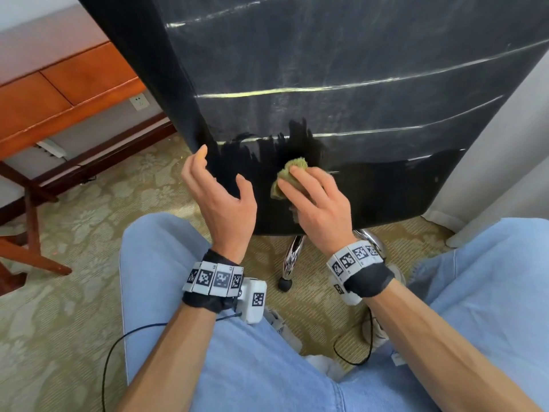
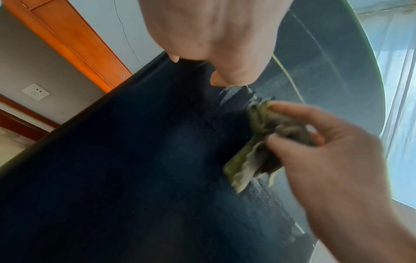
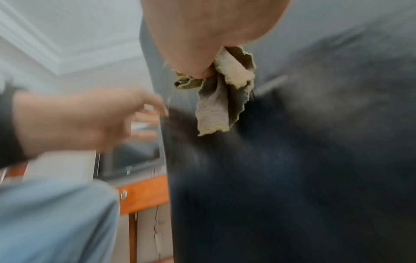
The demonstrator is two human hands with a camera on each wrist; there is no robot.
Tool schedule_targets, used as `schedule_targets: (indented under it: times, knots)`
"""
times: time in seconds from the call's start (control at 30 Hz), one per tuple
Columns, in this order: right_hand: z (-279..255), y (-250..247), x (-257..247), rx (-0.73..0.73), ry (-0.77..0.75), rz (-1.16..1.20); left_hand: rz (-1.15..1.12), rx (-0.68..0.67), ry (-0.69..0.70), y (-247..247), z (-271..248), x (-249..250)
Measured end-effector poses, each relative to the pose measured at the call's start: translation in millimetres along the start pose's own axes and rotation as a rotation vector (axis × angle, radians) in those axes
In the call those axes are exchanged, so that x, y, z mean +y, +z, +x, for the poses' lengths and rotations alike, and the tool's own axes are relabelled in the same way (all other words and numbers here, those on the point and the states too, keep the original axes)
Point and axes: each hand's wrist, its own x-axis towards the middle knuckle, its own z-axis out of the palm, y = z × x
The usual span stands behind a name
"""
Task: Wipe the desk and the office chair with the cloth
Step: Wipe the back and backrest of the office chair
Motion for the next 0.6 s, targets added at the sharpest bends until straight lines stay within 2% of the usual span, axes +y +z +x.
schedule_targets:
  times: [0.1,0.17,0.3,0.4,0.47,0.53,0.6]
  knots:
    - [37,-17,7,0.254,0.078,0.028,-0.006,0.008,-0.01,1,2,0]
    - [47,-22,19,0.301,0.123,-0.002,-0.009,-0.002,-0.008,3,2,0]
    - [12,-8,35,0.208,0.085,-0.083,0.003,-0.019,-0.01,9,0,-3]
    - [-34,10,35,-0.008,0.003,-0.149,0.012,-0.018,-0.02,10,0,-6]
    - [-49,14,33,-0.127,0.016,-0.132,0.014,-0.015,-0.026,9,0,-6]
    - [-43,10,29,-0.15,0.044,-0.084,0.011,-0.009,-0.031,8,-1,-6]
    - [-23,0,24,-0.07,0.044,-0.049,0.01,-0.001,-0.035,7,-1,-6]
